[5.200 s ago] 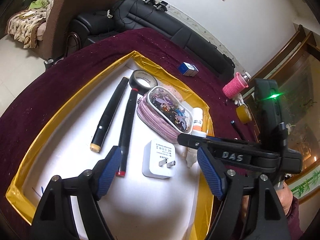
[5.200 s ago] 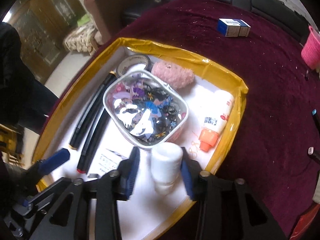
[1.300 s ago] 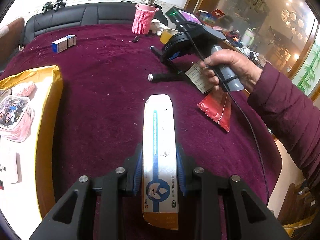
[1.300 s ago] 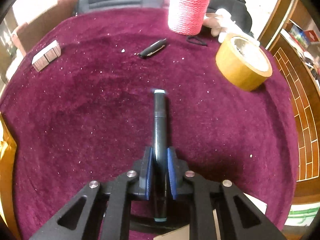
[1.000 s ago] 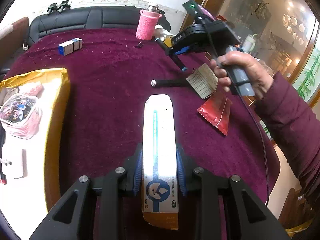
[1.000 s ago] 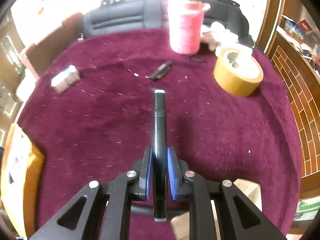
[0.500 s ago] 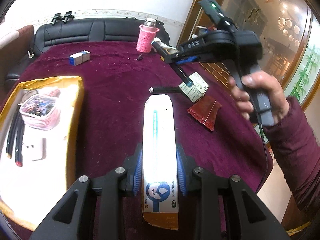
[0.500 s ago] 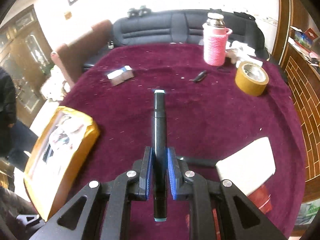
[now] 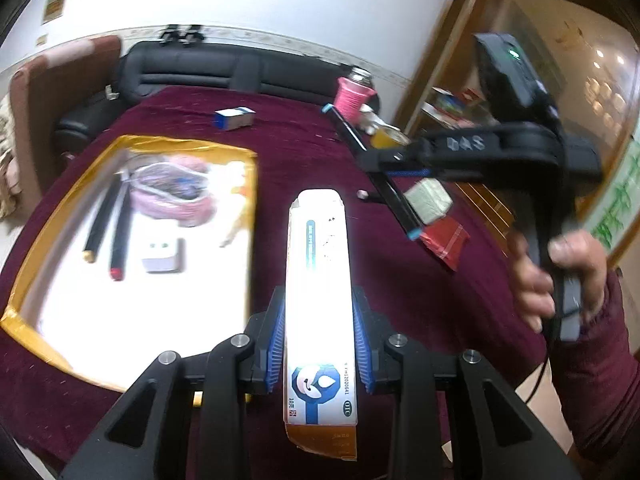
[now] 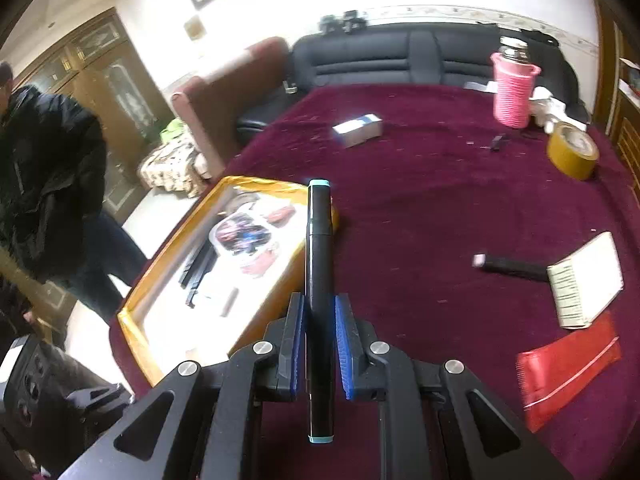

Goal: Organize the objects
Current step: 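Carry the medicine box in the left tool over the tray while the right tool carries the marker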

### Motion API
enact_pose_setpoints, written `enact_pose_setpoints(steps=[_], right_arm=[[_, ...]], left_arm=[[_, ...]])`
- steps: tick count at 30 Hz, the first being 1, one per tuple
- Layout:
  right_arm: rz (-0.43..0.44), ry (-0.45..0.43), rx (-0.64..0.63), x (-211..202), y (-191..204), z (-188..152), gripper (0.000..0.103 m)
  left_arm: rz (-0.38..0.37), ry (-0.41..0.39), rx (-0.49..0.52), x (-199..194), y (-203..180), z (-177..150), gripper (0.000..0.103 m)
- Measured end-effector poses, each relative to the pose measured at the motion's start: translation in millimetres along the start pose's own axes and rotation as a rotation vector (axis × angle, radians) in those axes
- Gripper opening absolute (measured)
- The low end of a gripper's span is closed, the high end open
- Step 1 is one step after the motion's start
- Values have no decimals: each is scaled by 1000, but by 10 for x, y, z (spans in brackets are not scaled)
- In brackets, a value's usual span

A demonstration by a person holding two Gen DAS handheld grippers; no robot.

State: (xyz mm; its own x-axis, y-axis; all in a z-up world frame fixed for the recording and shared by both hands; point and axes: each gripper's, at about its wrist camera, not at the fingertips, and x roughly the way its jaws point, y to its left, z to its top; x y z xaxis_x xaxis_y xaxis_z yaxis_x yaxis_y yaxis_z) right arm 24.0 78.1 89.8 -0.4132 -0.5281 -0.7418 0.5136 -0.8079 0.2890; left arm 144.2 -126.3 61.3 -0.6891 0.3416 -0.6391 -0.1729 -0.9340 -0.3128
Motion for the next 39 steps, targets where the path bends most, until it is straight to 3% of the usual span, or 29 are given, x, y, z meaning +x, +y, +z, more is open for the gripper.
enact_pose_setpoints(steps=[11, 20, 33, 39], right_arm=[[110, 80, -1, 432, 581, -111, 17], [142, 150, 19, 737, 823, -234, 17], [45, 246, 63, 1198, 911, -300, 17], [1, 251, 69, 1269, 897, -220, 17]], left_arm=[[116, -39, -109, -198, 583, -3, 29], [161, 3, -173, -83, 933, -66, 29], [227, 78, -188, 198, 1152, 56, 29], [243, 127, -193, 387, 1188, 124, 28]])
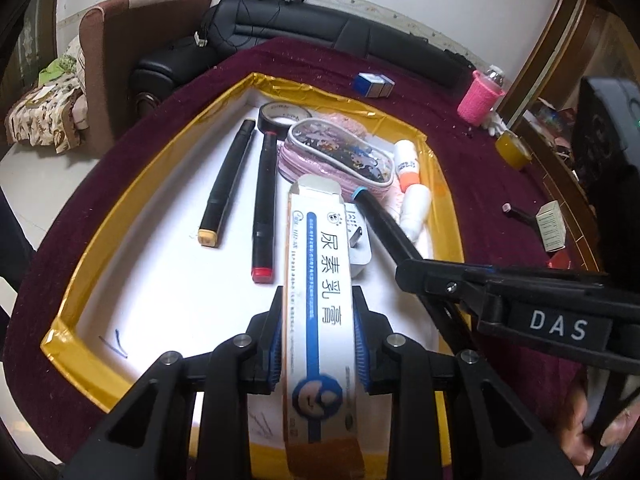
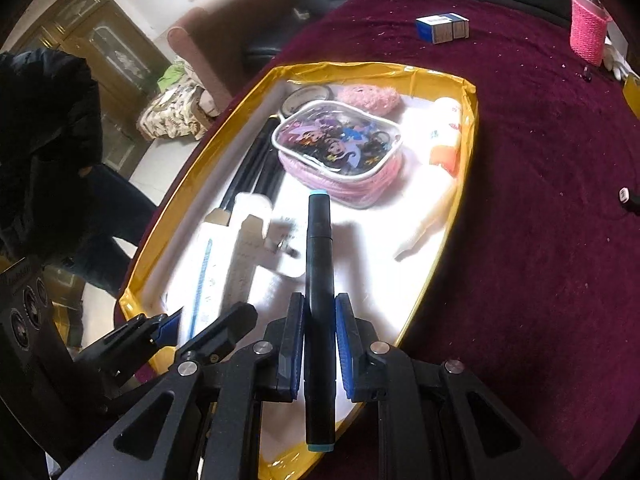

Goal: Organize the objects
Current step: 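Carry the medicine box in the left tool over the tray while the right tool carries the marker, then lower the medicine box and marker into the tray and open both tools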

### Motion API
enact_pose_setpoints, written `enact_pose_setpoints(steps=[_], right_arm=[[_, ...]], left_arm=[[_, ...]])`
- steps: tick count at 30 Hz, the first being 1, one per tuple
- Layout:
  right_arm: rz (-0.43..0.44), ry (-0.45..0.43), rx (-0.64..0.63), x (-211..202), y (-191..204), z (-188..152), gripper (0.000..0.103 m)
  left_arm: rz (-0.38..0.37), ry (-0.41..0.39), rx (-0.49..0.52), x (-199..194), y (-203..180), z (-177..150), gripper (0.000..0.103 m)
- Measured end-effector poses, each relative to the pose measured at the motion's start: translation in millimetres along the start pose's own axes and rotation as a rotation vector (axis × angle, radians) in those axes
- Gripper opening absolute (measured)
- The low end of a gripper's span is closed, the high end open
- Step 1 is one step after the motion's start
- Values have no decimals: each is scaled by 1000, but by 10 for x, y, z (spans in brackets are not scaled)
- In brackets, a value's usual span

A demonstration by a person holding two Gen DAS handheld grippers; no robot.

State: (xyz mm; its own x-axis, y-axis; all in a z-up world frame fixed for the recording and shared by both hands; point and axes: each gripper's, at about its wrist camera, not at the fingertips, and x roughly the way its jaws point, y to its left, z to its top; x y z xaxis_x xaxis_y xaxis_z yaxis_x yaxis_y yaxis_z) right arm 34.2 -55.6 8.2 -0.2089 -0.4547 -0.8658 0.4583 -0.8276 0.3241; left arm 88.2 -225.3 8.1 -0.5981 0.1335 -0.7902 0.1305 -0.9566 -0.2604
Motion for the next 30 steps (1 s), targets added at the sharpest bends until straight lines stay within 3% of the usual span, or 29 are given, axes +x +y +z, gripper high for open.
enact_pose_setpoints(steps=[6, 16, 30], right_arm=[[-44, 20, 12, 100, -10, 112, 17], [-63, 28, 47, 177, -130, 272, 17], [-50, 44, 43, 205, 8, 175, 17]], left_arm=[[11, 50, -21, 204, 70, 68, 27], [27, 62, -24, 296, 92, 228, 27], [31, 64, -16, 318, 55, 245, 28]])
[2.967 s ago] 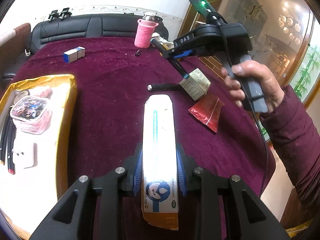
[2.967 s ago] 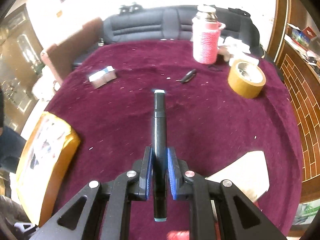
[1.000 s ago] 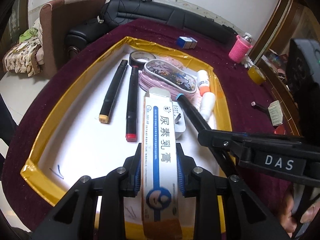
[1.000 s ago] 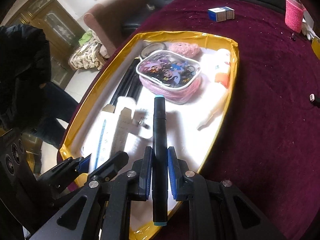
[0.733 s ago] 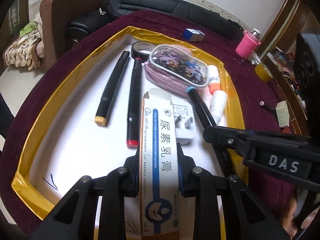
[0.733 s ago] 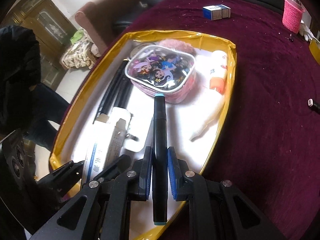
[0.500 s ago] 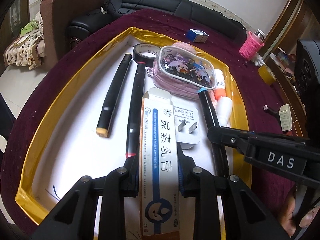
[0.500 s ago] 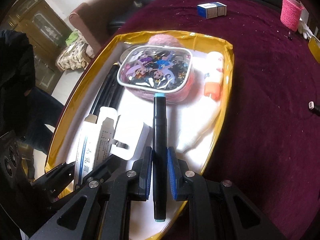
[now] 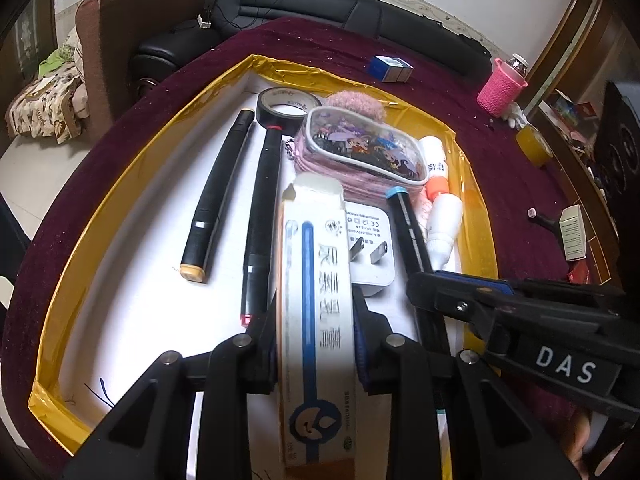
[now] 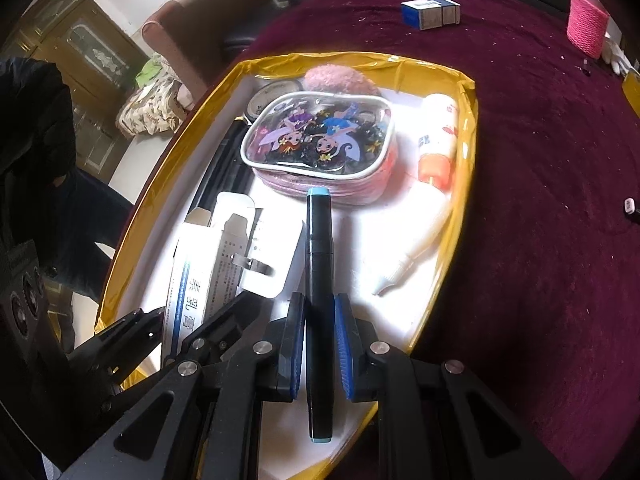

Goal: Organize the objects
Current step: 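Lower the medicine box and marker into the tray and open both tools, then move both open tools back over the table toward the white carton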

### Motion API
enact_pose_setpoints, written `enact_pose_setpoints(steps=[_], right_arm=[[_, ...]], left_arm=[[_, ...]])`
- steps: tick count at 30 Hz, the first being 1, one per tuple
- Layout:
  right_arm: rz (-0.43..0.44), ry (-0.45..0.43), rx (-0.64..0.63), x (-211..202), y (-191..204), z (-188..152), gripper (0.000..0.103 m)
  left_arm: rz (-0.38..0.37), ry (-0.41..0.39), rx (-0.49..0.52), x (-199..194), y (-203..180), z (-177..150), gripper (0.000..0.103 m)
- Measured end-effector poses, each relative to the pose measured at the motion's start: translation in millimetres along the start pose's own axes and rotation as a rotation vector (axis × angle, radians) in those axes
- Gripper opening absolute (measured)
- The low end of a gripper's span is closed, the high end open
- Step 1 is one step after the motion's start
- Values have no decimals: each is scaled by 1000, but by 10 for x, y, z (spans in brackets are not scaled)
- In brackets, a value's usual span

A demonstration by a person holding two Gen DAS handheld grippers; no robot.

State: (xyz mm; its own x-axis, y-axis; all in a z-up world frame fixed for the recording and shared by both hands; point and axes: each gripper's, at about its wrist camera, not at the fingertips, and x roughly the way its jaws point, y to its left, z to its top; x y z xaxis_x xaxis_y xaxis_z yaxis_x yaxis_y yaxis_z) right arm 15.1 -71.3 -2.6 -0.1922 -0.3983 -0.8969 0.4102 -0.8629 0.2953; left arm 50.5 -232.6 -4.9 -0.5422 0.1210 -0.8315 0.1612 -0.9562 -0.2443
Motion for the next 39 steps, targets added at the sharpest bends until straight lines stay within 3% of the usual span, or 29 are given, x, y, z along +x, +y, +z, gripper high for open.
enact_pose_setpoints(steps=[3, 13, 15, 18, 22, 26, 29, 30, 31, 33, 39], right_arm=[[-12, -1, -2, 4, -6, 3, 17], [-35, -9, 2, -17, -57, 31, 17], [-37, -9, 2, -21, -63, 29, 17], [-41, -10, 1, -39, -80, 20, 17], [-26, -16, 12, -59, -96, 24, 18], [-15, -77, 0, -198, -87, -10, 20], [-8, -137, -17, -351, -80, -72, 29], [-5, -158, -18, -405, -87, -90, 38], [-1, -179, -17, -457, -83, -102, 53], [2, -232, -14, -577, -82, -155, 69], [-34, -330, -54, -767, 17, -290, 77]], left_arm=[[22, -15, -20, -28, 60, 0, 41], [64, -31, -18, -38, 154, 12, 45], [75, -38, -18, -30, 153, 23, 50], [84, -33, -14, -24, 130, 25, 66], [88, -35, -31, -47, 166, 7, 74], [60, -47, -65, -143, 195, -32, 77], [59, -84, -69, -281, 175, -74, 80], [61, -99, -72, -335, 168, -88, 82], [62, -113, -74, -385, 159, -101, 86], [78, -151, -73, -503, 122, -134, 88], [182, -254, -13, -806, -96, -199, 92]])
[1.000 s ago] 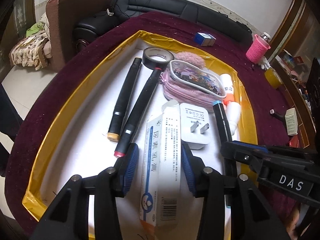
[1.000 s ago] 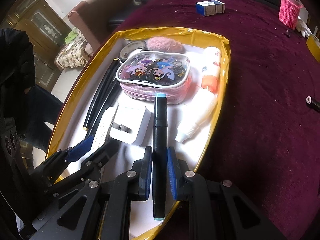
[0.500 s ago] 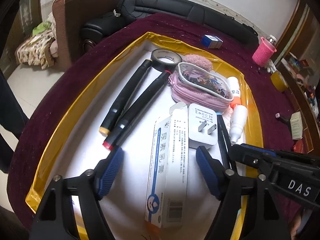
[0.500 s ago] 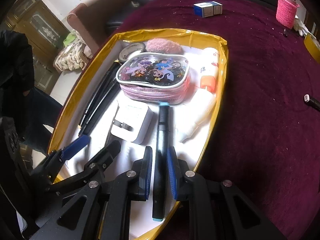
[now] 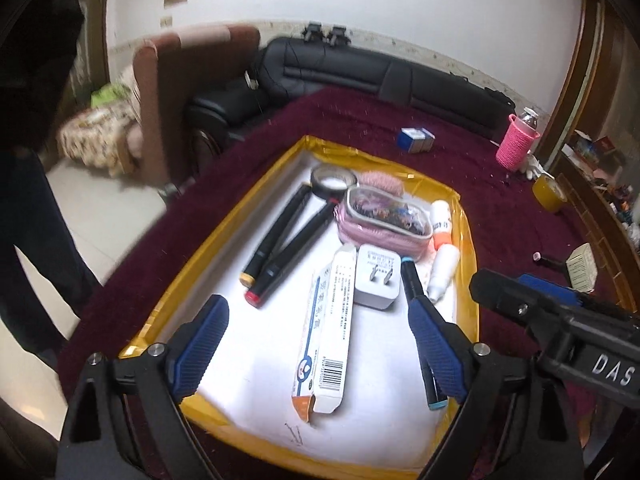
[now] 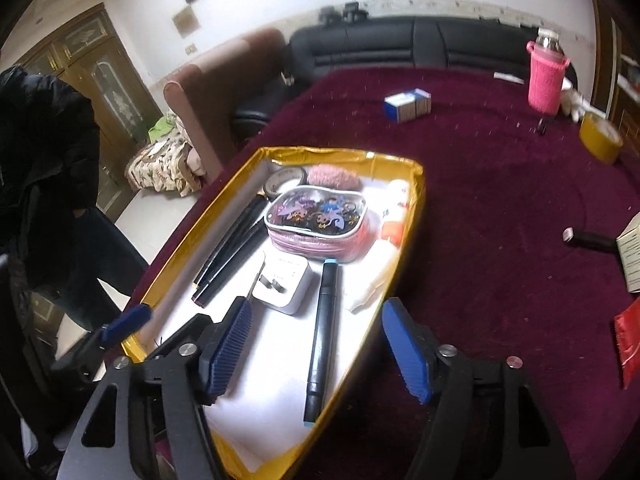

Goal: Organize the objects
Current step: 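Move both open tools back over the table toward the white carton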

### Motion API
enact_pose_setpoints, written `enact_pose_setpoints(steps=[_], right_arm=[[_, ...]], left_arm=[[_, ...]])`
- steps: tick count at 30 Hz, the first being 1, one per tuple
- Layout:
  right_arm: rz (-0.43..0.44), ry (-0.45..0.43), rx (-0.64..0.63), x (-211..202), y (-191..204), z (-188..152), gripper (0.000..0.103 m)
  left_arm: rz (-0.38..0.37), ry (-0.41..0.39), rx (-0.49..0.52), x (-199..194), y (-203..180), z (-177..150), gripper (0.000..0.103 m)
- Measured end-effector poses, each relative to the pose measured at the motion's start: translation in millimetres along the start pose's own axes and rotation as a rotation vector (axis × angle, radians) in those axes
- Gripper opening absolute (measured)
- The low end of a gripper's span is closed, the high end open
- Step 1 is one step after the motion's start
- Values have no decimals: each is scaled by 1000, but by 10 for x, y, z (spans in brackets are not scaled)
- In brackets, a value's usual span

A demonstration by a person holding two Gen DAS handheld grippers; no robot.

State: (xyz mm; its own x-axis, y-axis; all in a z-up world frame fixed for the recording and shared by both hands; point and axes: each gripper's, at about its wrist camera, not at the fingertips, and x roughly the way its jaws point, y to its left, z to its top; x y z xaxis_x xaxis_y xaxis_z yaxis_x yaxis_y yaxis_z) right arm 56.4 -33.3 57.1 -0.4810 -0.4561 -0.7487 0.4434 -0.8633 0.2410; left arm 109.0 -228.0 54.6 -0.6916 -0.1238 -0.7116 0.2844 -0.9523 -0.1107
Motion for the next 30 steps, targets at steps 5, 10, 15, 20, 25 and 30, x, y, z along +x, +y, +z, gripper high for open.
enact_pose_setpoints(steps=[5, 10, 15, 20, 25, 30], right_arm=[[-16, -51, 3, -179, -54, -83, 84], [-24, -77, 19, -292, -138, -151, 86], [-41, -99, 31, -392, -223, -231, 89], [-54, -110, 33, -444, -301, -281, 90], [-51, -111, 51, -475, -419, -312, 92], [-54, -104, 75, -475, -577, -342, 92]], left_arm=[[101, -88, 76, -232, -160, -19, 98], [139, -131, 123, -373, -275, -62, 99], [145, -132, 135, -430, -345, -107, 99], [147, -124, 149, -448, -418, -148, 99], [149, -120, 175, -444, -530, -166, 99], [143, -104, 207, -403, -681, -179, 99]])
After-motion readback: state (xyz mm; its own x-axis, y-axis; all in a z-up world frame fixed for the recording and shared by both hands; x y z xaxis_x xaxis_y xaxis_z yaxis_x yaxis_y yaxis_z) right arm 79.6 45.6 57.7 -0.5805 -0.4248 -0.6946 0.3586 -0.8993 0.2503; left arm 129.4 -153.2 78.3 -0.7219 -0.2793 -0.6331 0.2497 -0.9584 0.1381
